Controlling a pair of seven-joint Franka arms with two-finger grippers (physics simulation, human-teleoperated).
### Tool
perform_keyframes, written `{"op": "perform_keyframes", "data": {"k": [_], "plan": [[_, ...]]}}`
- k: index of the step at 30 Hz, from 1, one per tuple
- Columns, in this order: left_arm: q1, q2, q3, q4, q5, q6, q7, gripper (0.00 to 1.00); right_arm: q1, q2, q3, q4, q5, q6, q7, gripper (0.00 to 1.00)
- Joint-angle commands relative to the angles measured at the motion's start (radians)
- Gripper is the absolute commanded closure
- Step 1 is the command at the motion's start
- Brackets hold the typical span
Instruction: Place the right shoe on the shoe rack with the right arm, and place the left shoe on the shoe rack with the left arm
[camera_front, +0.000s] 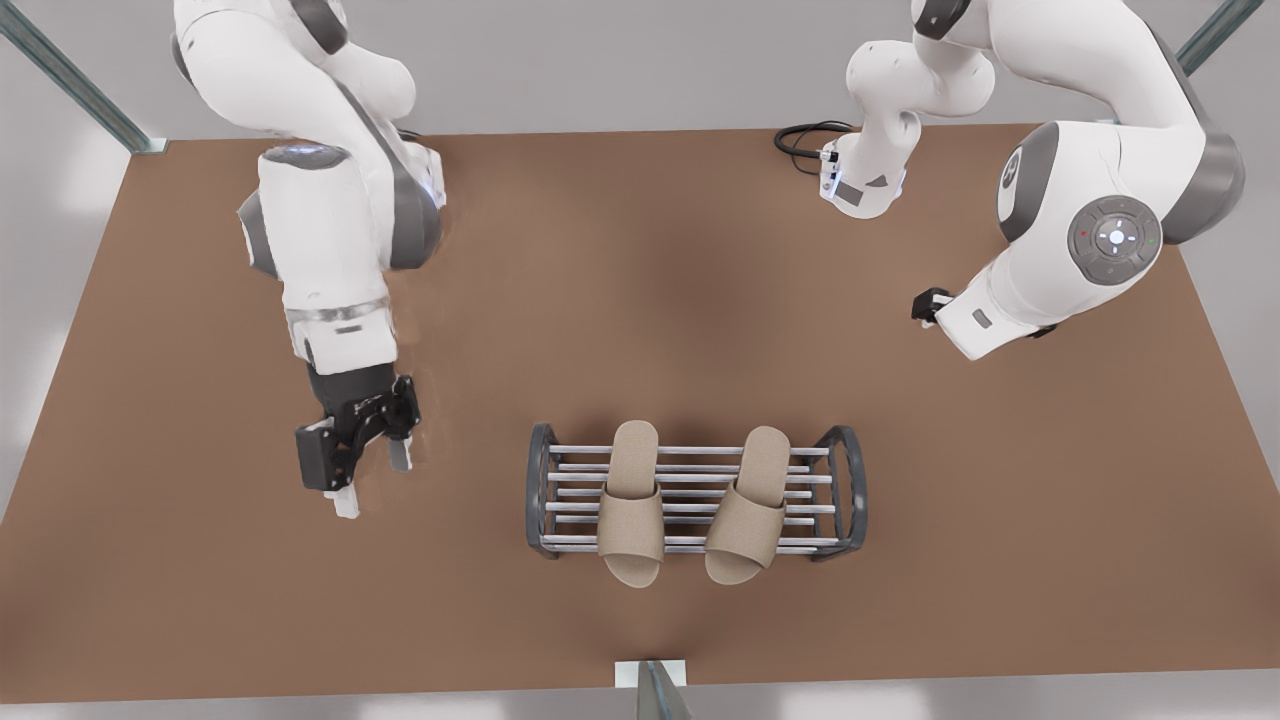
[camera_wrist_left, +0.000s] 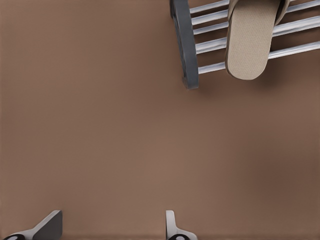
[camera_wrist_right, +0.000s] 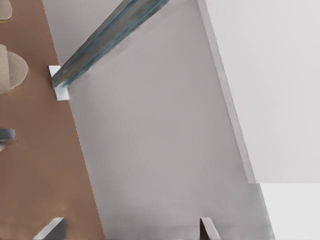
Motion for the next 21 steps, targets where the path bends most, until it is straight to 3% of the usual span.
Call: {"op": "perform_keyframes", "data": {"k": [1,2,3,4,12,13,14,15,21], "plan": [[0.000,-0.001,-0.001,0.000,0.000,-0.002,-0.002,0.00,0.064,-0.129,-0.178,-0.151,0.261,-0.505,0.111,0.00],[-0.005,-0.001,0.000,0.000,0.000,-0.002,-0.002,0.00,0.049,-0.166,-0.201,-0.149,0.388,-0.548,0.502,0.00],[-0.017,-0.004,0.002,0.000,-0.003,-0.002,-0.004,0.00,0.049,-0.215,-0.294,-0.160,0.515,-0.622,0.779,0.00],[-0.017,-0.017,0.002,-0.001,-0.003,-0.002,-0.005,0.00,0.053,-0.233,-0.291,-0.145,0.382,-0.649,0.776,0.00],[-0.010,-0.034,0.000,-0.009,-0.001,-0.002,-0.005,0.00,0.004,-0.197,-0.291,-0.109,0.469,-0.642,0.774,0.00],[-0.010,-0.034,0.000,-0.009,-0.001,-0.002,-0.005,0.00,0.006,-0.146,-0.291,-0.079,0.471,-0.658,0.773,0.00],[-0.010,-0.034,0.000,-0.009,-0.001,-0.002,-0.005,0.00,0.030,0.036,-0.291,0.117,0.462,-0.822,0.773,0.00],[-0.010,-0.034,0.000,-0.007,-0.001,-0.002,-0.005,0.00,0.030,0.093,-0.291,0.164,0.463,-0.853,0.774,0.00],[-0.010,-0.038,0.000,-0.009,-0.001,-0.002,-0.005,0.00,0.027,0.096,-0.291,0.164,0.463,-0.855,0.782,0.00]]}}
